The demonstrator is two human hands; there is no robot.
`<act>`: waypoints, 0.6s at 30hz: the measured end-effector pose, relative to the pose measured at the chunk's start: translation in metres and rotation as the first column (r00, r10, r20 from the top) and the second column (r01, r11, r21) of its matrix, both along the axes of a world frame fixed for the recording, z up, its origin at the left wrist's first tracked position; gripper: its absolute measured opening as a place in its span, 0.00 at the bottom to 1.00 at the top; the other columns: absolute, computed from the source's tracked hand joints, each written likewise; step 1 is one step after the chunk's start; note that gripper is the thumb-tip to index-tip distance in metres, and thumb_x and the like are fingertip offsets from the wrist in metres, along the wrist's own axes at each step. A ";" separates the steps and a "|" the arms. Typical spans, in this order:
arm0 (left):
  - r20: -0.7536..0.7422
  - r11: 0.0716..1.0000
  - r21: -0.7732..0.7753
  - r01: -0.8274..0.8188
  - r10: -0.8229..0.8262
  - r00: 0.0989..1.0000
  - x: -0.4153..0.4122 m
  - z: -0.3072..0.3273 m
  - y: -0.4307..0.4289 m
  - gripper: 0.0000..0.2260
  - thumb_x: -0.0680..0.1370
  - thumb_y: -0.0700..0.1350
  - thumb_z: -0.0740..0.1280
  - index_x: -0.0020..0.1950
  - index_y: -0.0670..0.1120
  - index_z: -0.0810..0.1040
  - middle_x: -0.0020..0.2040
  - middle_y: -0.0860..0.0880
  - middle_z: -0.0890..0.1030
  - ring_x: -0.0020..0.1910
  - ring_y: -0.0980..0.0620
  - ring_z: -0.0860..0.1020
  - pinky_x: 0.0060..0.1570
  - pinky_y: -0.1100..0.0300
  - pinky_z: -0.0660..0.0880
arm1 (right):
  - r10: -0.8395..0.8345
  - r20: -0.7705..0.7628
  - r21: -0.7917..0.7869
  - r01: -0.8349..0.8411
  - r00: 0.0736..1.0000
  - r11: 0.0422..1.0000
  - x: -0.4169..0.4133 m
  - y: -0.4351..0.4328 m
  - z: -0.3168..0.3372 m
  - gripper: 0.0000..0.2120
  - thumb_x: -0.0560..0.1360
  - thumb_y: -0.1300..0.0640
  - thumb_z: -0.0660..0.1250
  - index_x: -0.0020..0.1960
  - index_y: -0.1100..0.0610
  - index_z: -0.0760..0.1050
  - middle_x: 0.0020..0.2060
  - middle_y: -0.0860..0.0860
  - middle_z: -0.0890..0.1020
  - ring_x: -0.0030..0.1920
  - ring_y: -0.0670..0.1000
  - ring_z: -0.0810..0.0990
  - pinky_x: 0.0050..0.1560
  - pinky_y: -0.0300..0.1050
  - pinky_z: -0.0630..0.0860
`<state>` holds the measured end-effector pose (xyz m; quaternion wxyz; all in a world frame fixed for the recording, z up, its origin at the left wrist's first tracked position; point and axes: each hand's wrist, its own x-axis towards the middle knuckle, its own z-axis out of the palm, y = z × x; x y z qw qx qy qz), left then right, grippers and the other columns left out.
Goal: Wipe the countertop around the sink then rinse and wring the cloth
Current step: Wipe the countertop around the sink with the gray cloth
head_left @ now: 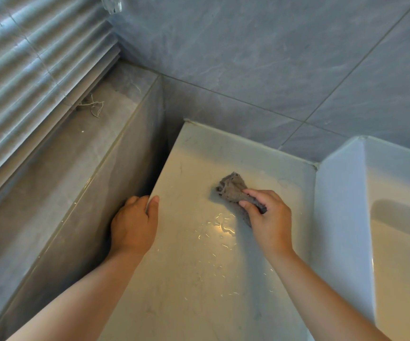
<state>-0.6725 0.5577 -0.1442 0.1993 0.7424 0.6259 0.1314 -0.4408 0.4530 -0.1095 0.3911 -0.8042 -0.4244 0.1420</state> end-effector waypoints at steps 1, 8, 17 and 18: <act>0.000 1.000 0.001 0.002 -0.002 1.000 0.000 0.000 0.000 0.17 0.81 0.51 0.55 0.45 0.42 0.78 0.45 0.43 0.78 0.43 0.43 0.76 0.40 0.59 0.63 | -0.018 0.008 0.039 0.018 1.000 0.999 0.002 0.000 0.005 0.12 0.71 0.62 0.73 0.54 0.54 0.82 0.46 0.46 0.80 0.45 0.40 0.78 0.49 0.24 0.68; 0.003 1.000 -0.008 -0.001 0.001 1.000 0.000 -0.004 0.002 0.17 0.81 0.51 0.56 0.44 0.42 0.78 0.45 0.42 0.78 0.44 0.41 0.76 0.40 0.57 0.65 | -0.322 0.214 0.074 0.313 0.922 0.947 0.089 0.027 0.013 0.13 0.71 0.61 0.70 0.56 0.58 0.81 0.51 0.58 0.81 0.52 0.58 0.78 0.53 0.43 0.69; 0.009 1.000 -0.001 0.001 -0.001 1.000 -0.001 -0.006 0.002 0.16 0.81 0.51 0.56 0.45 0.42 0.78 0.45 0.42 0.78 0.44 0.40 0.76 0.41 0.56 0.66 | -0.332 0.285 0.004 0.345 0.899 0.939 0.103 0.030 -0.025 0.15 0.75 0.62 0.66 0.60 0.64 0.77 0.56 0.62 0.81 0.57 0.61 0.79 0.58 0.48 0.71; 0.008 1.000 0.001 0.001 -0.001 1.000 -0.001 -0.006 0.002 0.16 0.81 0.51 0.56 0.45 0.42 0.78 0.46 0.42 0.78 0.44 0.40 0.76 0.41 0.56 0.66 | -0.333 0.265 0.007 0.344 0.905 0.939 0.103 0.027 -0.025 0.14 0.75 0.61 0.67 0.60 0.64 0.78 0.55 0.61 0.82 0.56 0.61 0.80 0.58 0.47 0.71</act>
